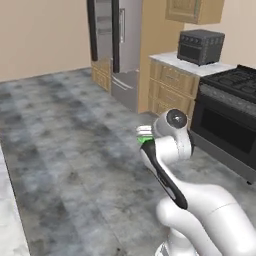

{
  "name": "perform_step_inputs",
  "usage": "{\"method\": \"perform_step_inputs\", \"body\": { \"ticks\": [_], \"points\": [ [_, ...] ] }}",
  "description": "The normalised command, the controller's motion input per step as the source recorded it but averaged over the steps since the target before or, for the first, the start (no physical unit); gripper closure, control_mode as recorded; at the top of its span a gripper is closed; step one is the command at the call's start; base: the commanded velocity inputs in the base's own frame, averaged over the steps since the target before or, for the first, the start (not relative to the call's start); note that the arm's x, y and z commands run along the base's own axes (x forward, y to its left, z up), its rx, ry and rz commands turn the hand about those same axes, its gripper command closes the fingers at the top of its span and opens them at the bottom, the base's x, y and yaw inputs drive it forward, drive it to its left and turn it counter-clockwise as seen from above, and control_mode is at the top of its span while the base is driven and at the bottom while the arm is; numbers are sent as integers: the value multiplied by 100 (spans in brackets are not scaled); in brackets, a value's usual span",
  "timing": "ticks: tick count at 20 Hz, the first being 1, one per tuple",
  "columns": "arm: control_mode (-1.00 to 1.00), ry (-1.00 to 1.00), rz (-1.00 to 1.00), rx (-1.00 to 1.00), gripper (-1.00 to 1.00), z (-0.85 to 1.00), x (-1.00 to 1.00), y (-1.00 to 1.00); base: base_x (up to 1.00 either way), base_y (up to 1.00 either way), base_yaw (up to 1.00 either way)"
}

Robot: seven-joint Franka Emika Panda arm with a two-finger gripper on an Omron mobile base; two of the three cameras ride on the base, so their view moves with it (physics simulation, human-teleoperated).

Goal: Move the cup from next to the sink to the open cabinet. Then, move the bowl with the potato to the fridge to clear the area for faucet cleaning.

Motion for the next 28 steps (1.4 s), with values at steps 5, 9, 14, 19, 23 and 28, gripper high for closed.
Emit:
{"method": "perform_step_inputs", "body": {
  "ticks": [5,9,14,19,23,28],
  "points": [
    [100,0,0,0,100,0,0,0,100,2,-31],
    [100,0,0,0,100,0,0,0,100,0,-29],
    [100,0,0,0,100,0,0,0,33,-6,-84],
    [100,0,0,0,100,0,0,0,0,-4,-100],
    [100,0,0,0,100,0,0,0,0,-6,-100],
    [100,0,0,0,100,0,0,0,60,-31,-72]
  ]
}}
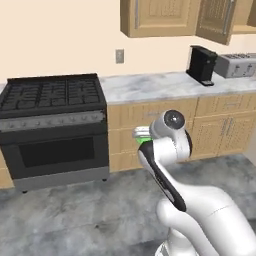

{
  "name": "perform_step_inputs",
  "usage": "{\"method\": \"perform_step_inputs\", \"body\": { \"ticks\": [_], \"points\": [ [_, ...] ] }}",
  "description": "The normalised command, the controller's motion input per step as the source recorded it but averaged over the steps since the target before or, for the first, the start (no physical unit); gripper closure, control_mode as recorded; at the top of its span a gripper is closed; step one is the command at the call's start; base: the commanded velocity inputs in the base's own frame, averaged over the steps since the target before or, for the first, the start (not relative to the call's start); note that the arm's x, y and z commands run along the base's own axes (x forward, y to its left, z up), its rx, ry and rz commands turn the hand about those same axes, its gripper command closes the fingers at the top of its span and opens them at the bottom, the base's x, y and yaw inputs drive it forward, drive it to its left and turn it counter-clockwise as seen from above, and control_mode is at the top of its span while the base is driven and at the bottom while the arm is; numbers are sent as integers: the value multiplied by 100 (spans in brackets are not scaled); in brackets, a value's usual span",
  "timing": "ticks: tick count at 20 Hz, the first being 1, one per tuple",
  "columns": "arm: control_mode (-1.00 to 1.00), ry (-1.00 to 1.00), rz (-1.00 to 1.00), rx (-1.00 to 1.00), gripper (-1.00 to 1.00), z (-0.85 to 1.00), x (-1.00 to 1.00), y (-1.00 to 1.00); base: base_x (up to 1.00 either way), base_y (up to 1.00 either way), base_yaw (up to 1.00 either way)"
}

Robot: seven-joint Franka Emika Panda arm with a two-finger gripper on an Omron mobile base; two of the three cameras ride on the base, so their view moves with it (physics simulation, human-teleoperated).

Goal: Move the cup from next to the sink to the open cabinet. Then, move the bowl with the potato to the fridge to clear the area for faucet cleaning.

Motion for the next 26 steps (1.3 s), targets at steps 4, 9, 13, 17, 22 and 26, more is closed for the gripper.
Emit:
{"method": "perform_step_inputs", "body": {
  "ticks": [4,9,13,17,22,26],
  "points": [
    [100,0,0,0,100,0,0,0,93,-96,-42],
    [100,0,0,0,100,0,0,0,86,-100,-28],
    [100,0,0,0,100,0,0,0,100,-100,-21],
    [100,0,0,0,100,0,0,0,99,-100,-17],
    [100,0,0,0,100,0,0,0,77,-100,-12],
    [100,0,0,0,100,0,0,0,39,-100,-6]
  ]
}}
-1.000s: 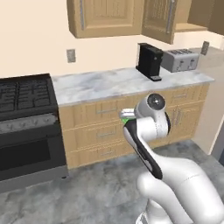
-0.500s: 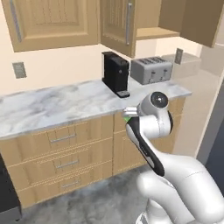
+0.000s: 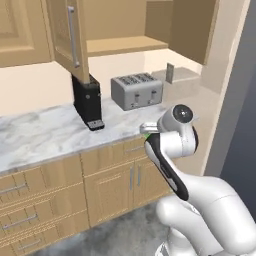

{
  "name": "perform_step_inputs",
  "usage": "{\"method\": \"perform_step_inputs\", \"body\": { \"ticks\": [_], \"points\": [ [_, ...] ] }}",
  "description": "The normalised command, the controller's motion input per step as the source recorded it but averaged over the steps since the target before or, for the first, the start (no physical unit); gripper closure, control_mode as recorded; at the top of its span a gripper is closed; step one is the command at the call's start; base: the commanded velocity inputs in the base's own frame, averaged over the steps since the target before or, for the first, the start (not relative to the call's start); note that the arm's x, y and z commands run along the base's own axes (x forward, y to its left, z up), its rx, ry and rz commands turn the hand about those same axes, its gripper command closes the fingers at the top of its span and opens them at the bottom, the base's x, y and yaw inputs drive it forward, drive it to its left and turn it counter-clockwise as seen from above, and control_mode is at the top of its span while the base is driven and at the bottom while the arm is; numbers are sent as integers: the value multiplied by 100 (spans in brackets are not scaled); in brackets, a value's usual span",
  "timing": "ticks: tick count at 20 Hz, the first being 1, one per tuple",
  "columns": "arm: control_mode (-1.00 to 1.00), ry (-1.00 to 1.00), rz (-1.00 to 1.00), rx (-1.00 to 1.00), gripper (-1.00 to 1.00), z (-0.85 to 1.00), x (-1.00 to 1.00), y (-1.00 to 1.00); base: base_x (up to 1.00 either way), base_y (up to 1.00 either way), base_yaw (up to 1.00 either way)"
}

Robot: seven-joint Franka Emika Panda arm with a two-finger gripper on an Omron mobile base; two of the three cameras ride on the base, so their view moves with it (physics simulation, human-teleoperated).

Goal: Move the cup from next to the sink to the open cabinet. Then, move the bowl with the potato to the fridge to clear the area for faucet cleaning.

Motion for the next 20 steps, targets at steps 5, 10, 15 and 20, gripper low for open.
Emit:
{"method": "perform_step_inputs", "body": {
  "ticks": [5,10,15,20],
  "points": [
    [100,0,0,0,100,0,0,0,29,-96,0],
    [100,0,0,0,100,0,0,0,94,-14,0],
    [100,0,0,0,100,0,0,0,93,51,0],
    [100,0,0,0,100,0,0,0,37,75,4]
  ]
}}
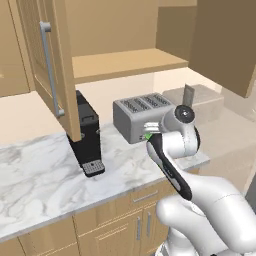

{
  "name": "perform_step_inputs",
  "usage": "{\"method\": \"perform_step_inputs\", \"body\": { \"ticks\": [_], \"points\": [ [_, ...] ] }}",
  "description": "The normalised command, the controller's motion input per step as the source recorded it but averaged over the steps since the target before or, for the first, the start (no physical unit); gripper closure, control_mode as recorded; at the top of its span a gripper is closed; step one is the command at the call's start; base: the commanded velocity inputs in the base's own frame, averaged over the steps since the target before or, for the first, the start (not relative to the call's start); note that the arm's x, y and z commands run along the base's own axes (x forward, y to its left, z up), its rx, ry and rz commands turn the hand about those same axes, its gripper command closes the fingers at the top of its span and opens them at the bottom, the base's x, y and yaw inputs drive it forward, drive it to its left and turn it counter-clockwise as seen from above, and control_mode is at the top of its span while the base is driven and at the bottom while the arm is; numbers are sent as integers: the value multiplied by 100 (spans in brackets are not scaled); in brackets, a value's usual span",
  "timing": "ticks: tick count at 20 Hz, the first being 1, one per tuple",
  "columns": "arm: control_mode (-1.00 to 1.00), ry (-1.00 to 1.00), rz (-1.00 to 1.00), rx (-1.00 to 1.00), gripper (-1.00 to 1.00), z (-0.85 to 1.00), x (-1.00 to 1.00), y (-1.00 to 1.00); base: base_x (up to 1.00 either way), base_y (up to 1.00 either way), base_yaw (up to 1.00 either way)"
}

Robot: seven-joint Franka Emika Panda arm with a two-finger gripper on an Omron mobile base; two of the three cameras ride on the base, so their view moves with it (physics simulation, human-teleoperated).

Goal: Move the cup from next to the sink to the open cabinet. Then, move the bowl with the potato to the fridge to clear the area for faucet cleaning.

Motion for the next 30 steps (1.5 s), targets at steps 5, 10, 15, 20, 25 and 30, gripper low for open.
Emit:
{"method": "perform_step_inputs", "body": {
  "ticks": [5,10,15,20,25,30],
  "points": [
    [100,0,0,0,100,0,0,0,13,9,22],
    [100,0,0,0,100,0,0,0,25,0,3],
    [-100,13,-6,23,100,69,17,-1,12,0,0],
    [-100,16,-25,49,100,100,-37,-16,0,0,0],
    [-100,8,-36,45,100,100,-68,-26,0,0,0],
    [-100,0,-43,29,100,77,-56,0,0,0,0]
  ]
}}
